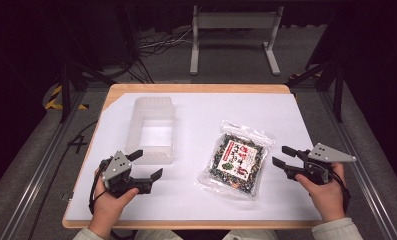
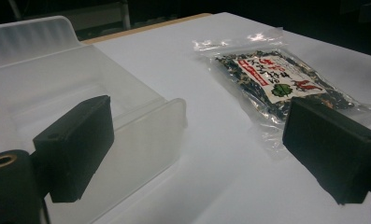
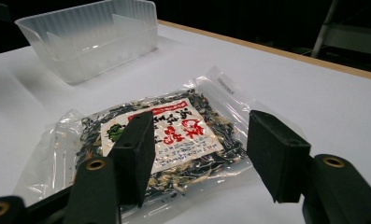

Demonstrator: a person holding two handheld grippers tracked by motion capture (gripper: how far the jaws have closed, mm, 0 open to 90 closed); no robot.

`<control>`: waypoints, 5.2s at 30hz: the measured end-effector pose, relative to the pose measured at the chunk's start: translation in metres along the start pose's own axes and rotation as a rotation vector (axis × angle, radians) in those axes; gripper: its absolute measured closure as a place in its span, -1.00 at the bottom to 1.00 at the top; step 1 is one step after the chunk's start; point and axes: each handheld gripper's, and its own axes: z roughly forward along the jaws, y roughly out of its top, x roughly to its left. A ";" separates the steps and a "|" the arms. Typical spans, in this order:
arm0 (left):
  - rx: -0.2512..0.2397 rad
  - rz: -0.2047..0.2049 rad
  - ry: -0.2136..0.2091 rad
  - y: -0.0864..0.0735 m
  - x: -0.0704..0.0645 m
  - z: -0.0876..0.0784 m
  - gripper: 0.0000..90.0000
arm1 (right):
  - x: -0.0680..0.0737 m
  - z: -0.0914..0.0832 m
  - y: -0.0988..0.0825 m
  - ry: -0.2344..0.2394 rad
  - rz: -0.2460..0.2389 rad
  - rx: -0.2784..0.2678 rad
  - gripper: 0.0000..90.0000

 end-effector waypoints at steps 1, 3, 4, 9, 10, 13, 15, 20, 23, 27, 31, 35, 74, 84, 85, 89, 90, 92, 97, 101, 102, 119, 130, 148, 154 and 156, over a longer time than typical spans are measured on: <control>0.000 0.000 0.000 0.000 0.000 0.000 -0.78 | 0.000 0.000 0.000 0.000 0.000 0.000 -0.04; 0.003 0.002 0.003 0.006 0.003 0.000 -0.77 | 0.001 0.003 0.004 0.000 -0.012 0.005 -0.02; 0.004 -0.013 -0.001 0.011 0.006 0.001 -0.77 | 0.000 0.005 0.005 0.007 -0.014 0.006 -0.01; -0.025 -0.018 -0.006 0.036 0.011 0.012 -0.76 | -0.005 0.015 0.010 0.033 -0.010 0.017 -0.04; -0.035 -0.015 -0.011 0.039 0.010 0.013 -0.76 | -0.005 0.017 0.011 0.034 -0.011 0.013 -0.04; -0.049 -0.020 -0.019 0.042 0.010 0.011 -0.76 | -0.008 0.021 0.014 0.024 -0.032 0.007 -0.10; -0.052 -0.022 -0.017 0.042 0.010 0.007 -0.77 | -0.010 0.024 0.017 0.035 -0.009 0.024 -0.14; -0.052 -0.028 -0.012 0.041 0.011 0.002 -0.77 | -0.018 0.027 0.024 0.037 0.037 0.045 -0.23; -0.041 -0.025 -0.011 0.038 0.011 -0.001 -0.77 | -0.024 0.030 0.028 0.026 0.041 0.020 -0.25; -0.029 -0.026 -0.020 0.035 0.013 -0.003 -0.78 | -0.032 0.032 0.030 0.008 0.046 0.010 -0.31; -0.034 -0.032 -0.048 0.035 0.013 -0.003 -0.78 | -0.047 0.039 0.029 0.014 0.105 -0.001 -0.35; -0.027 -0.023 -0.087 0.035 0.013 -0.002 -0.77 | -0.058 0.047 0.027 -0.030 0.096 0.063 -0.36; -0.011 -0.008 -0.121 0.025 0.012 -0.006 -0.80 | -0.083 0.088 -0.006 -0.013 0.215 0.132 -0.34; -0.010 -0.024 -0.110 0.022 0.014 -0.009 -0.80 | -0.087 0.097 -0.012 0.010 0.253 0.169 -0.24; -0.011 -0.025 -0.110 0.022 0.014 -0.009 -0.80 | -0.088 0.098 -0.013 0.008 0.259 0.176 -0.24; -0.013 -0.024 -0.111 0.022 0.014 -0.008 -0.80 | -0.088 0.101 -0.015 0.009 0.261 0.205 -0.20; -0.013 -0.028 -0.113 0.022 0.014 -0.008 -0.80 | -0.088 0.101 -0.015 0.011 0.261 0.210 -0.19; -0.013 -0.028 -0.112 0.022 0.014 -0.007 -0.80 | -0.088 0.103 -0.015 0.017 0.275 0.214 -0.21; -0.013 -0.029 -0.109 0.022 0.014 -0.007 -0.80 | -0.087 0.105 -0.016 0.020 0.284 0.230 -0.22; -0.009 -0.030 -0.112 0.022 0.014 -0.006 -0.80 | -0.086 0.106 -0.017 0.024 0.282 0.232 -0.13; -0.011 -0.027 -0.111 0.022 0.014 -0.006 -0.80 | -0.086 0.106 -0.017 0.028 0.281 0.236 -0.09; 0.001 -0.030 -0.115 0.021 0.013 -0.002 -0.79 | -0.083 0.103 -0.011 0.009 0.242 0.282 0.88; -0.023 -0.026 -0.158 0.022 0.015 0.002 -0.93 | -0.076 0.090 0.003 0.000 0.200 0.223 1.00; -0.047 -0.069 -0.179 0.037 0.011 0.010 -0.90 | -0.043 0.044 0.066 0.054 0.078 0.002 1.00; -0.050 -0.054 -0.161 0.038 0.011 0.008 -0.84 | -0.030 0.027 0.087 0.069 0.028 -0.061 1.00; -0.029 -0.053 -0.166 0.039 0.012 0.007 -0.75 | -0.025 0.021 0.093 0.069 0.002 -0.084 1.00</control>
